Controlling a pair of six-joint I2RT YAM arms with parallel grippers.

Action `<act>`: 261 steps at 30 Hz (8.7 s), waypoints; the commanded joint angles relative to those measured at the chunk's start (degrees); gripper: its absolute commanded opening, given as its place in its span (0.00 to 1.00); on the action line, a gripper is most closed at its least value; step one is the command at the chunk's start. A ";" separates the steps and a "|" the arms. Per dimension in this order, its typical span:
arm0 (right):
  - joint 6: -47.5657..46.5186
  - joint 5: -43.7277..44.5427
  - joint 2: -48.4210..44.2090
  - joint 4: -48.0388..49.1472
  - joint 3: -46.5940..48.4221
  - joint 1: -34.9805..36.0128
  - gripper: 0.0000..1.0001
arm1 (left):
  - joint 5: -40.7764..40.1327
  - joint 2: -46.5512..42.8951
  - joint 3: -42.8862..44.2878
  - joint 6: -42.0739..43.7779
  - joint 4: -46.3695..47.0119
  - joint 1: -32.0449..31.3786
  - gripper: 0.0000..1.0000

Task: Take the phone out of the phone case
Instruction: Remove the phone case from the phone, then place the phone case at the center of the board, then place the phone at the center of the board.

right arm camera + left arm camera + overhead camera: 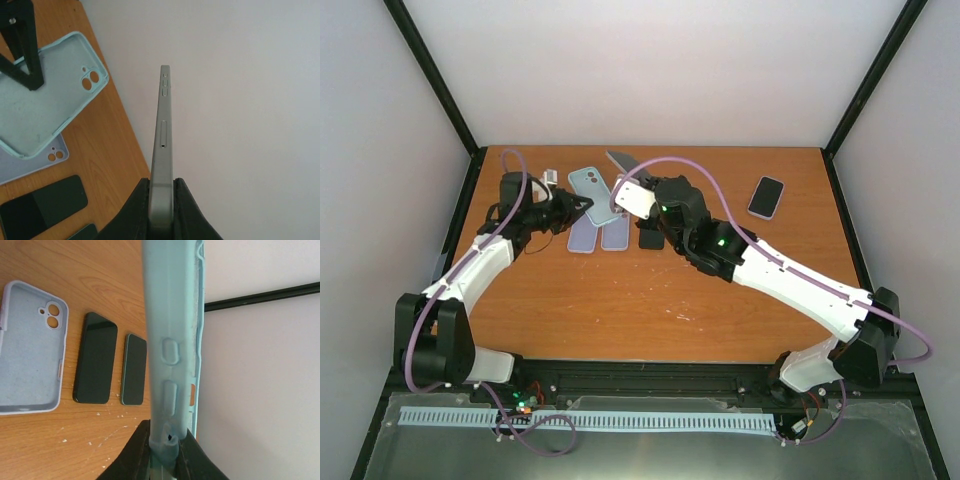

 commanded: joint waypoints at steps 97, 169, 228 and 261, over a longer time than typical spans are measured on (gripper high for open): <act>10.76 -9.64 -14.17 -5.78 -12.74 -17.94 0.03 | 0.70 47.34 32.22 65.68 -39.81 19.98 0.01; -3.28 -10.41 -10.71 1.45 -1.74 -18.00 0.03 | 4.18 1.13 34.76 50.93 -25.75 18.49 1.00; -61.27 -6.32 4.43 54.02 -11.02 7.97 0.03 | 21.54 -11.66 6.27 -17.12 25.29 10.89 0.72; -59.18 -4.85 5.24 57.23 -14.96 9.06 0.29 | 21.31 -10.12 4.24 -23.44 33.79 10.18 0.01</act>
